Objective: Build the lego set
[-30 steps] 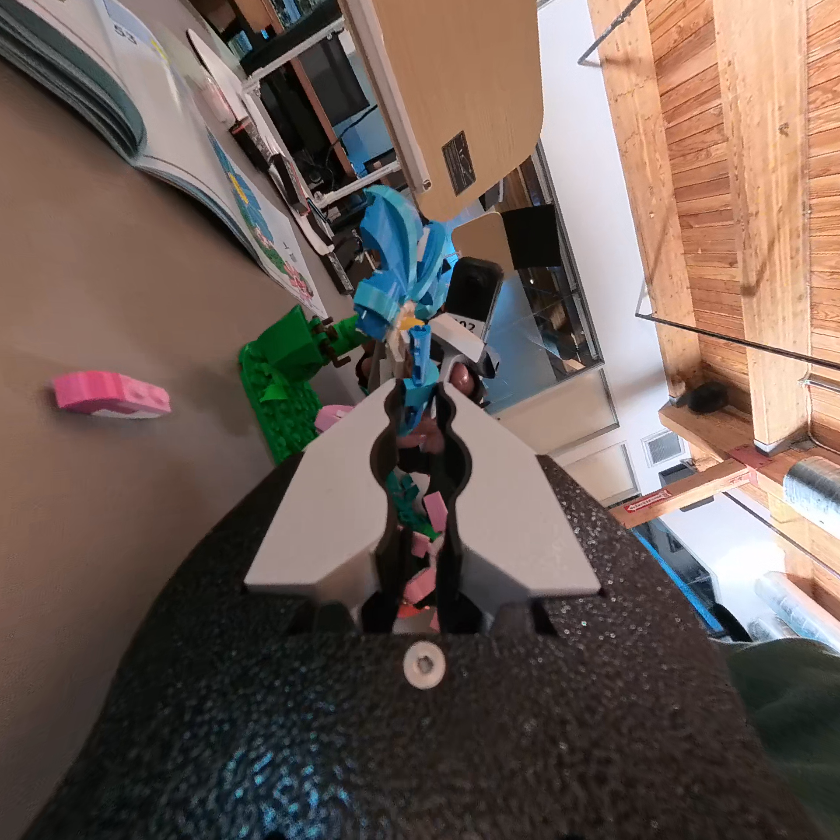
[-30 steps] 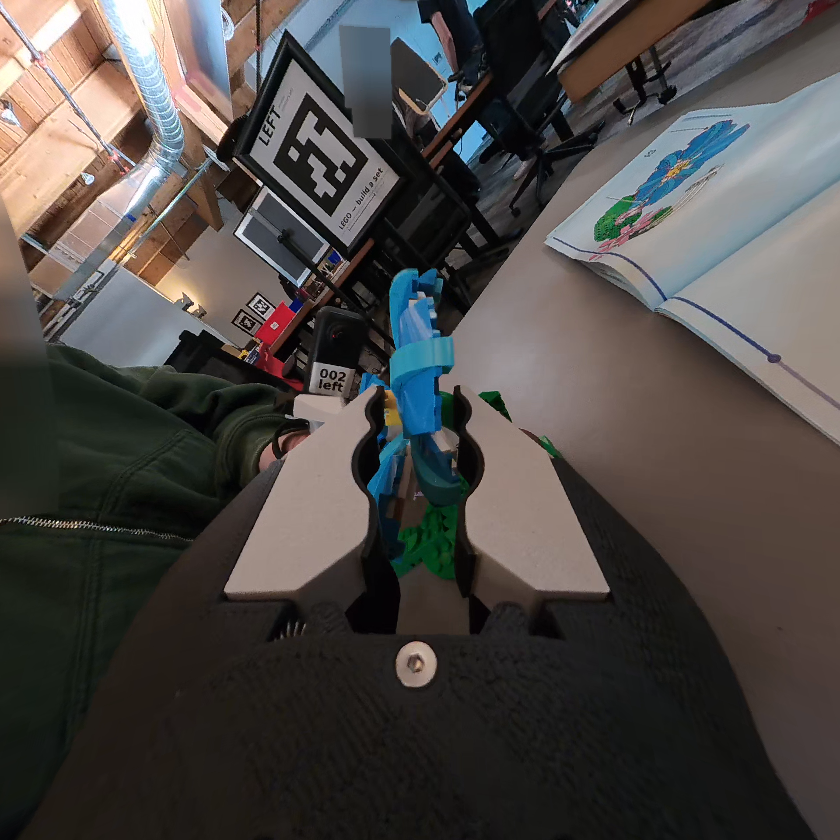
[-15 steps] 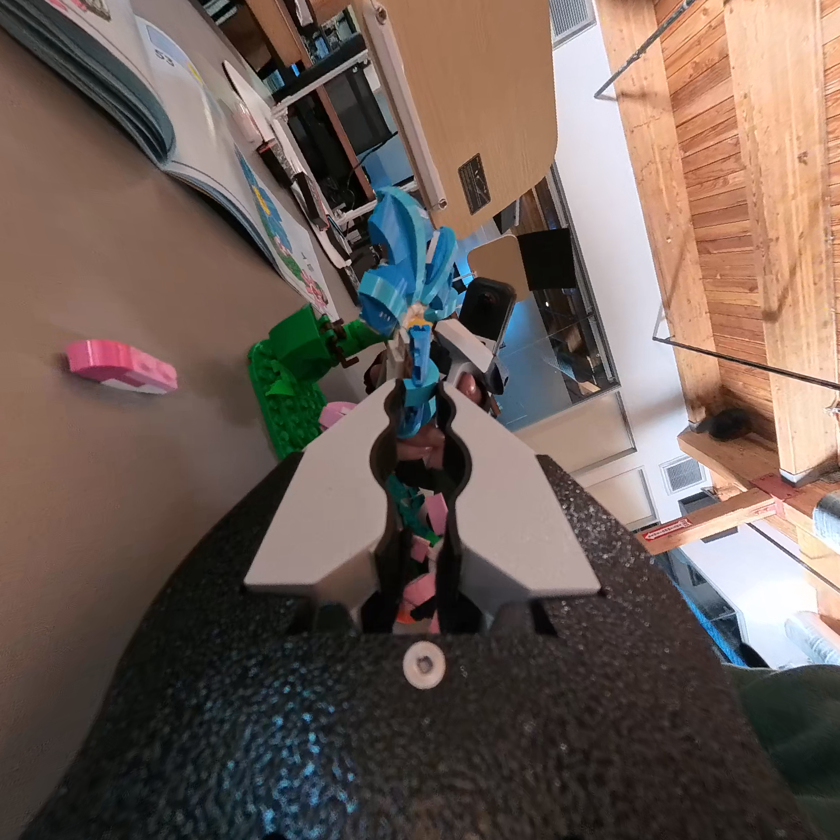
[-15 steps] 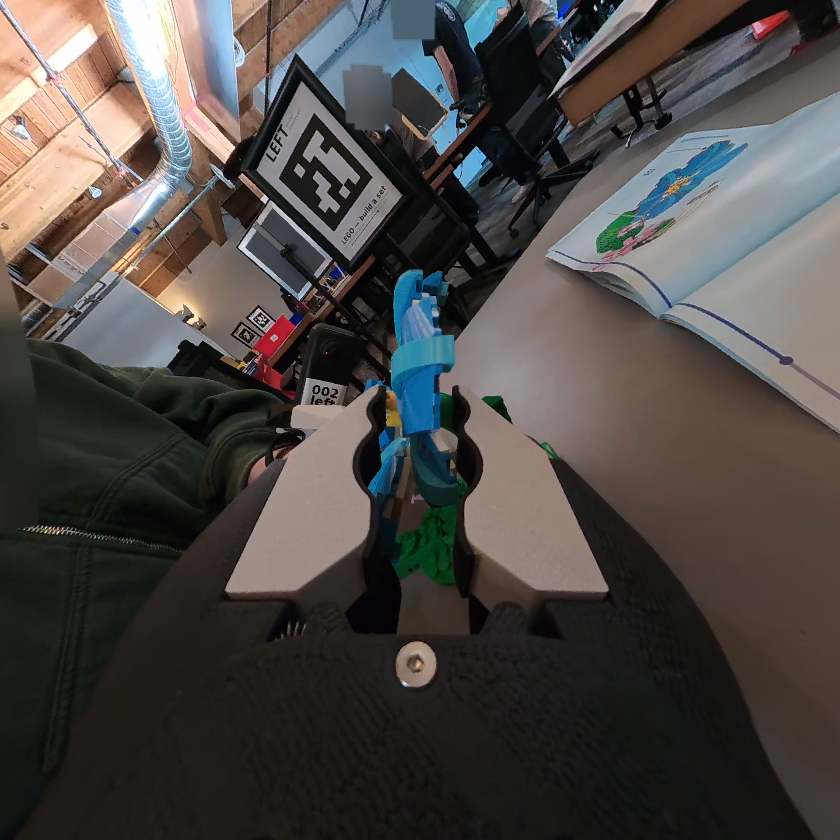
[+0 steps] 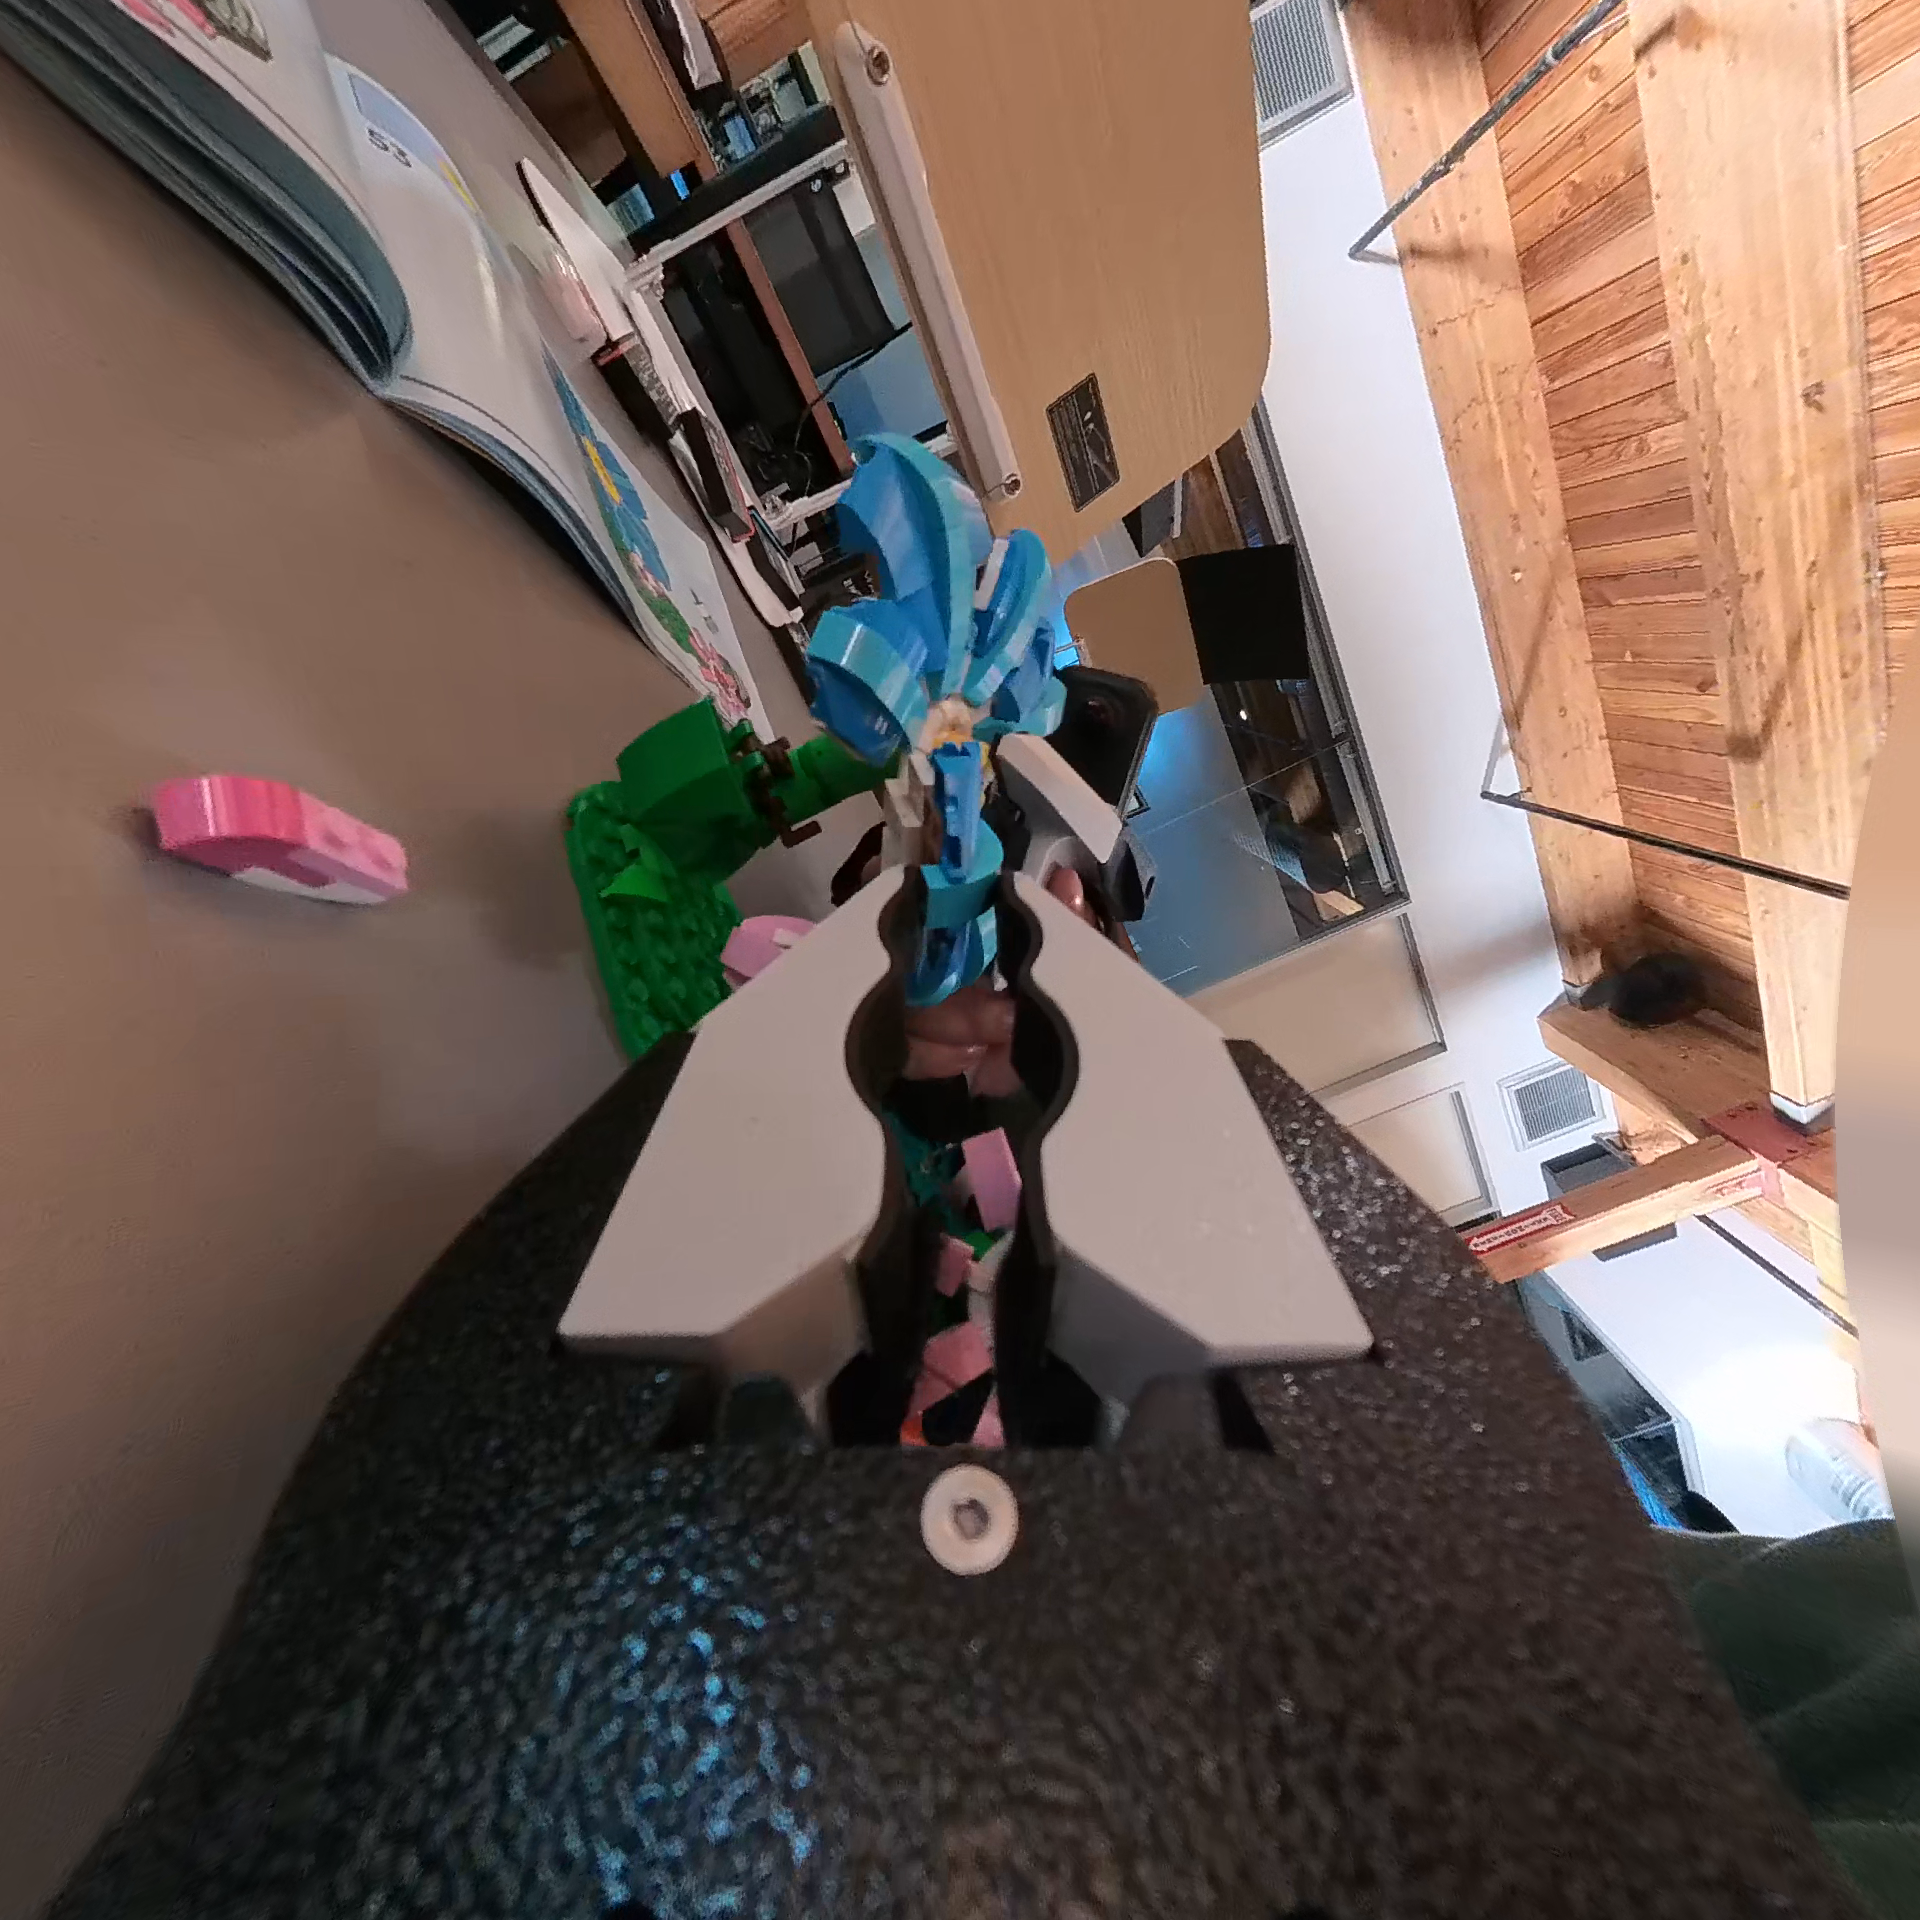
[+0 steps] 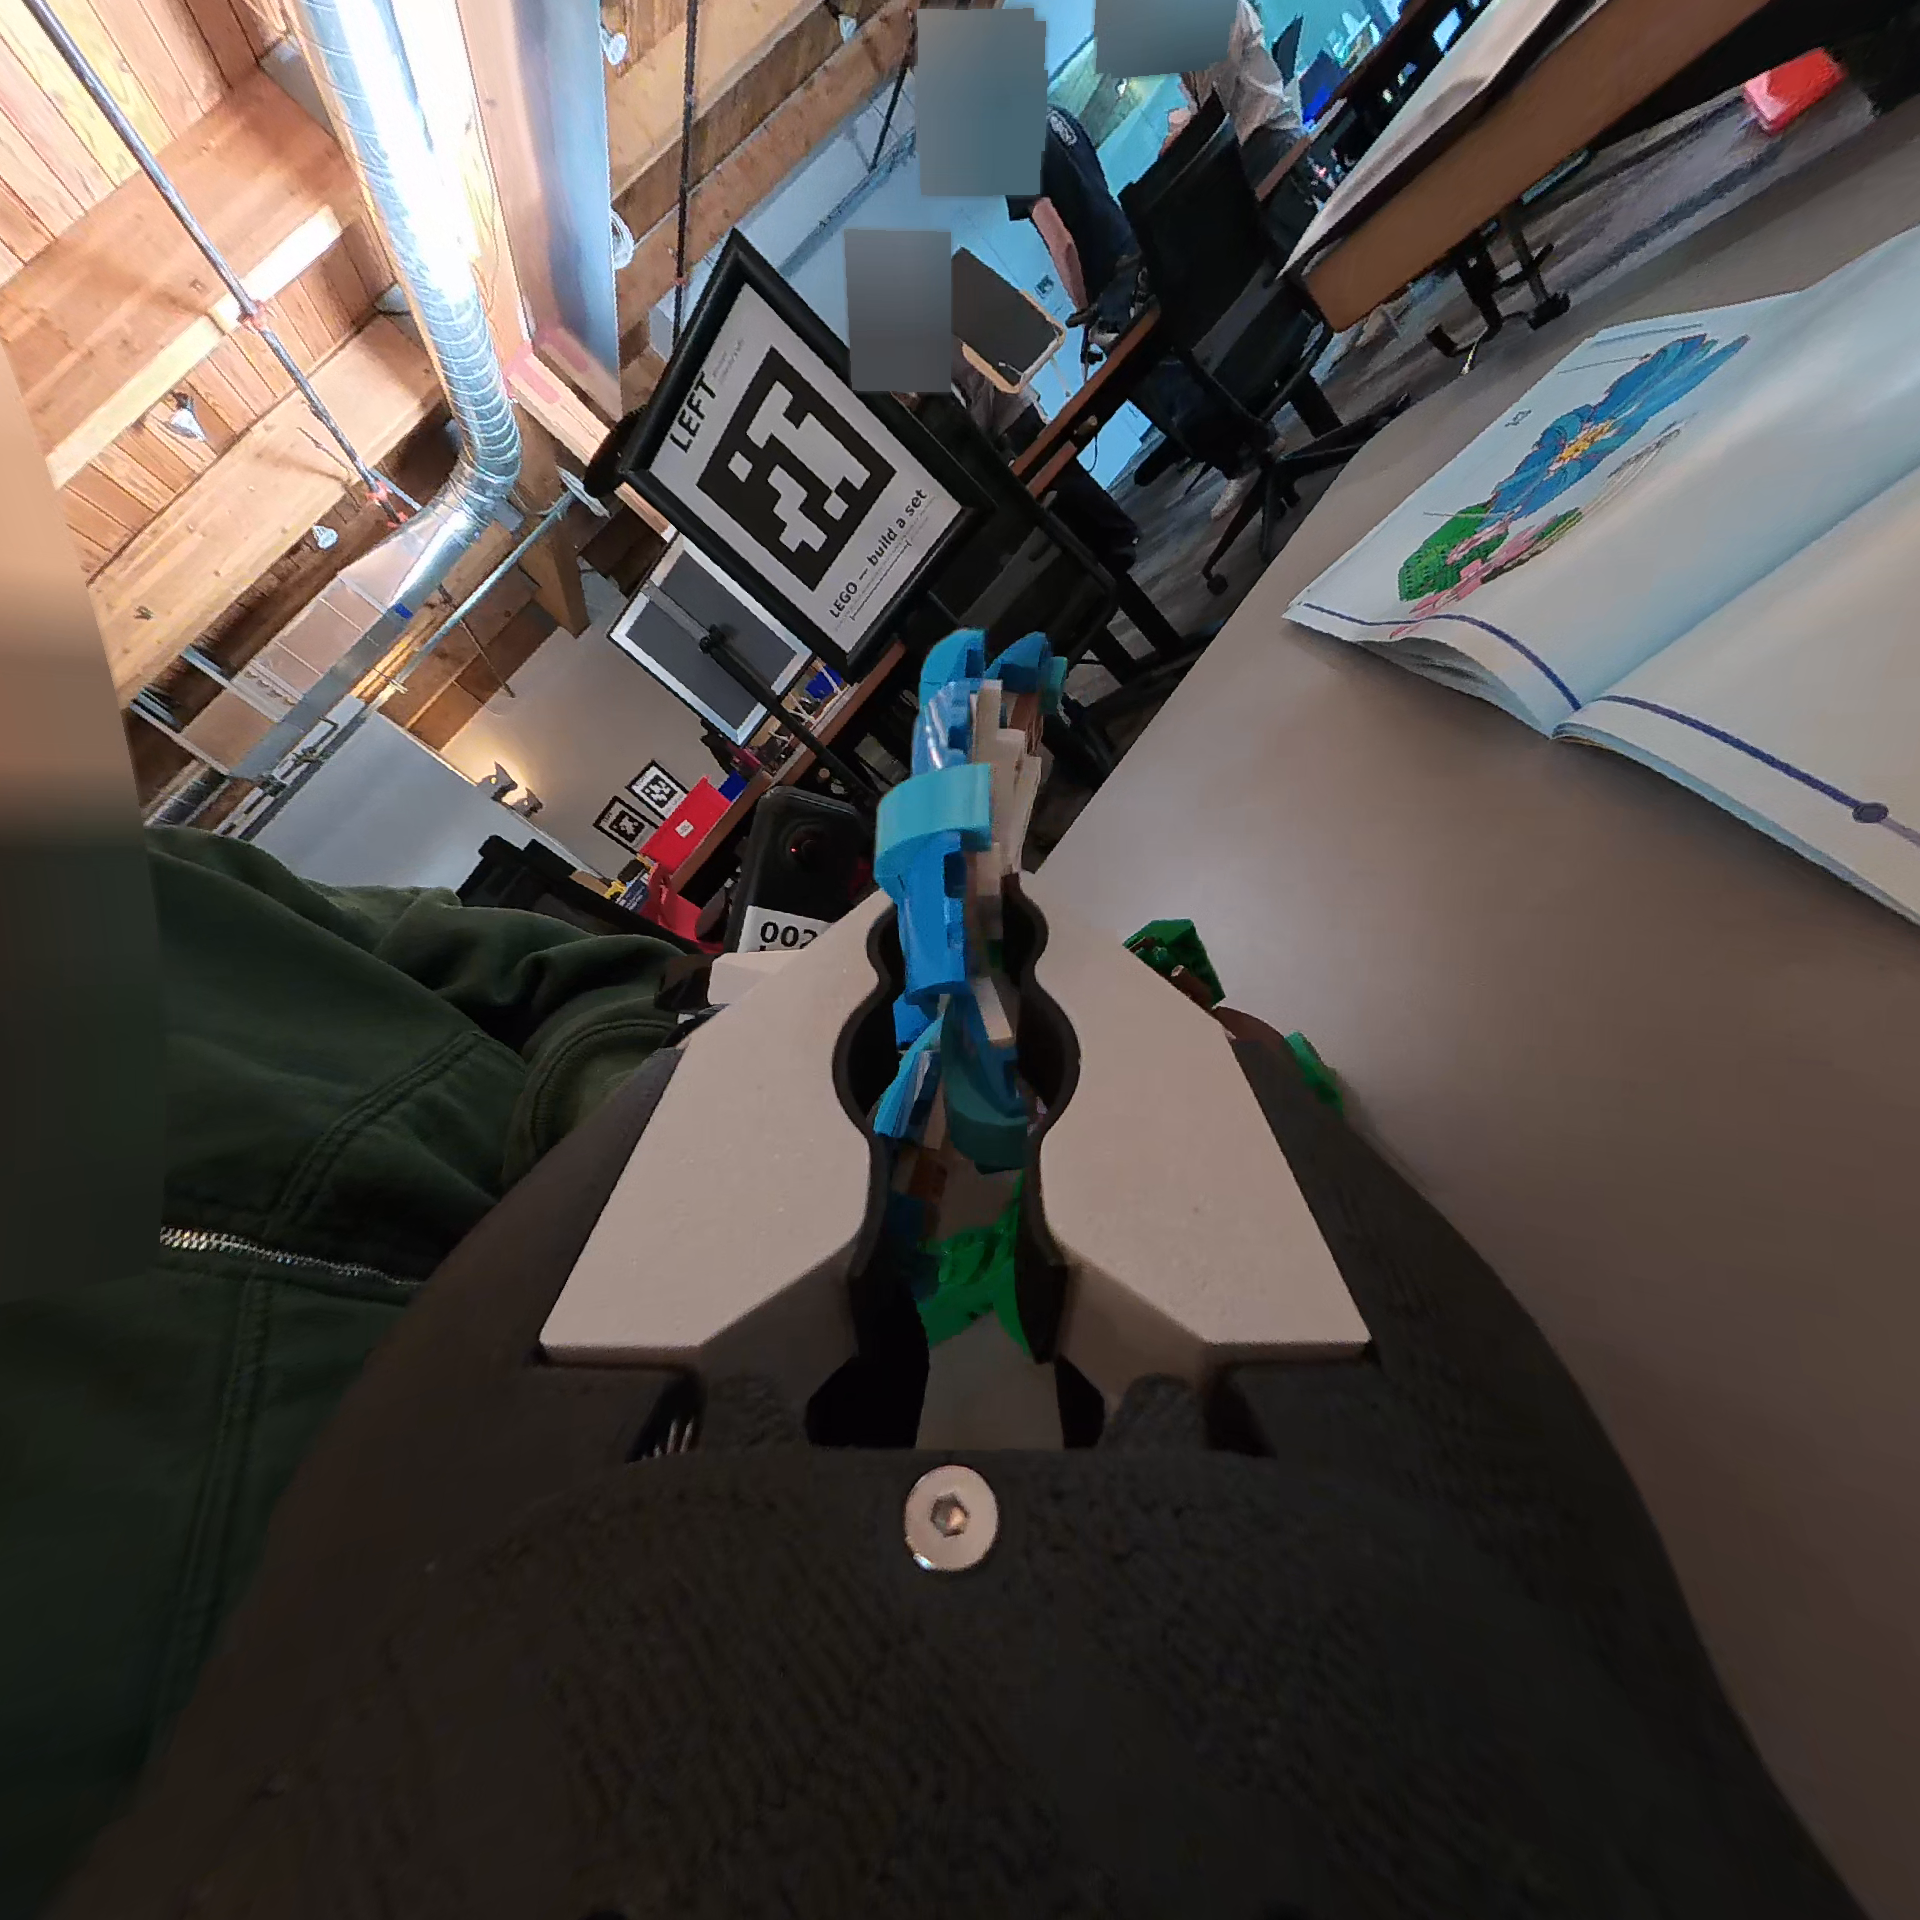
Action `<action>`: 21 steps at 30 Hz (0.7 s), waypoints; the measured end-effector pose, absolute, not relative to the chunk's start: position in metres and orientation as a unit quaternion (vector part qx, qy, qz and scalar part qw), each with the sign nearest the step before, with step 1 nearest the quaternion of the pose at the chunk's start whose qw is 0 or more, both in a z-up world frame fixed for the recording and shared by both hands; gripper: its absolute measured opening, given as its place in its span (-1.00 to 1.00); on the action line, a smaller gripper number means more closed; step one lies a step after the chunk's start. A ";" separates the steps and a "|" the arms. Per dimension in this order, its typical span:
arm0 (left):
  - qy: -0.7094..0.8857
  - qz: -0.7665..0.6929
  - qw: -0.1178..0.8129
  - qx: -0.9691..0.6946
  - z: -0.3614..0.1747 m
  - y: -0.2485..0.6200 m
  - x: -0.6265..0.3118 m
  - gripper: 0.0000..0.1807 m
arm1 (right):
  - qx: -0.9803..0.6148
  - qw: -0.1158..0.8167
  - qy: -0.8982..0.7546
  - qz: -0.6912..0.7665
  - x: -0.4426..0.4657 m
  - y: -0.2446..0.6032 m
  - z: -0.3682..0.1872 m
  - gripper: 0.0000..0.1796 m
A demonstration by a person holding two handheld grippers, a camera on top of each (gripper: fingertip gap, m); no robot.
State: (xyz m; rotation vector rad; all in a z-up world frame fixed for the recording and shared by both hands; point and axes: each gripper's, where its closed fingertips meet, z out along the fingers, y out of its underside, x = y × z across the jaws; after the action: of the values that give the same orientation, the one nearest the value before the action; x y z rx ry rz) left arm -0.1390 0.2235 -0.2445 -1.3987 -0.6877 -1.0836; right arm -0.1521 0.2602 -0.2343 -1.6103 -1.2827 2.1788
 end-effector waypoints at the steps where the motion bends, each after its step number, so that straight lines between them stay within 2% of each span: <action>1: -0.294 -0.464 0.582 -0.599 -0.245 0.224 -0.139 -0.88 | -0.536 0.068 -0.423 0.727 -0.152 0.260 -0.234 -0.82; 21: -0.291 -0.485 0.573 -0.593 -0.244 0.233 -0.141 -0.88 | -0.549 0.045 -0.385 0.740 -0.152 0.268 -0.234 -0.83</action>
State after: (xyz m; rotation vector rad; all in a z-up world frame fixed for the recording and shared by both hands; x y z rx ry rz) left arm -0.1411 0.2328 -0.2436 -1.3903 -0.6833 -1.1367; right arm -0.1525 0.2678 -0.2342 -1.6780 -1.1756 2.2614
